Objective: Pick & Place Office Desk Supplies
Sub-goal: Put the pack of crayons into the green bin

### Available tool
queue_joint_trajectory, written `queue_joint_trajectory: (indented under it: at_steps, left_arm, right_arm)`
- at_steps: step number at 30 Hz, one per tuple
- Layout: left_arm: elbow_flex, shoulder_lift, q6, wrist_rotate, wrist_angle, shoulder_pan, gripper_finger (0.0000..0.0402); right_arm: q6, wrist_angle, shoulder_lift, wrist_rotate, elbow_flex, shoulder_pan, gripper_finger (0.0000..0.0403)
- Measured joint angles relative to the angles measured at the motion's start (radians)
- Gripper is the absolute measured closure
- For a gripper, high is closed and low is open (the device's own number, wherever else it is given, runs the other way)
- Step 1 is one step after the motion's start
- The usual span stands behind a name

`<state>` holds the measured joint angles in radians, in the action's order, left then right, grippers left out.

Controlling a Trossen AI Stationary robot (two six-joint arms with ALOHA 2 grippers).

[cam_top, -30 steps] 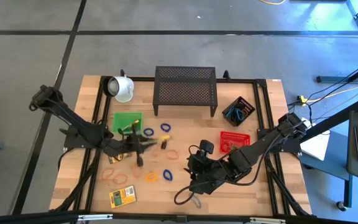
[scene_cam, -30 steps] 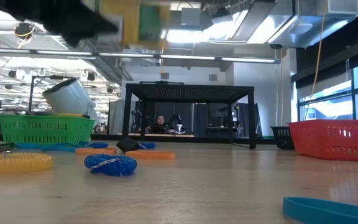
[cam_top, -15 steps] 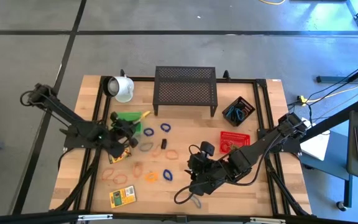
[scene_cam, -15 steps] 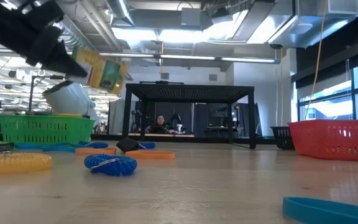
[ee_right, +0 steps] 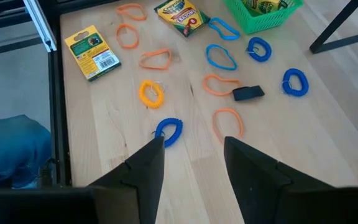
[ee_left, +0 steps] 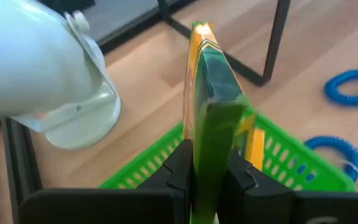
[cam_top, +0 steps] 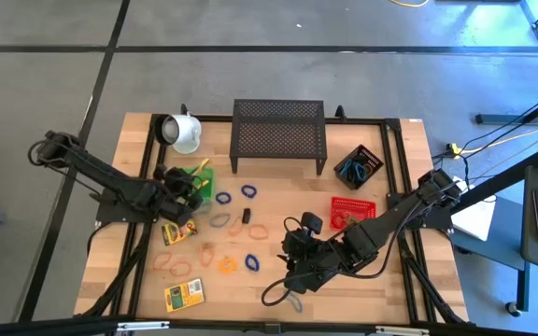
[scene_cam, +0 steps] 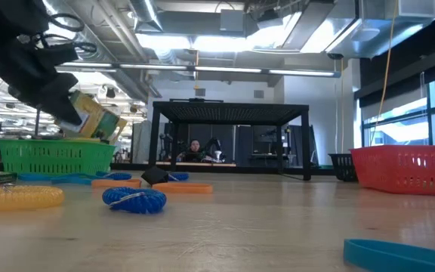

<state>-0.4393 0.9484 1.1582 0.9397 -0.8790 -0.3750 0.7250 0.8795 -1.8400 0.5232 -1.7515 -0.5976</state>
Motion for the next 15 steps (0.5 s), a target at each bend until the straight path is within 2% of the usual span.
queue_joint_trajectory:
  at_steps: [5, 15]
  left_arm:
    - [0.000, -0.001, -0.042, -0.122, -0.003, 0.016, 0.0369]
    - [0.000, 0.001, -0.054, -0.109, -0.002, 0.016, 0.0368]
  right_arm:
    - [0.000, 0.000, 0.000, 0.003, 0.000, 0.000, 0.0235]
    - [0.000, 0.000, 0.000, 0.003, 0.000, 0.000, 0.0235]
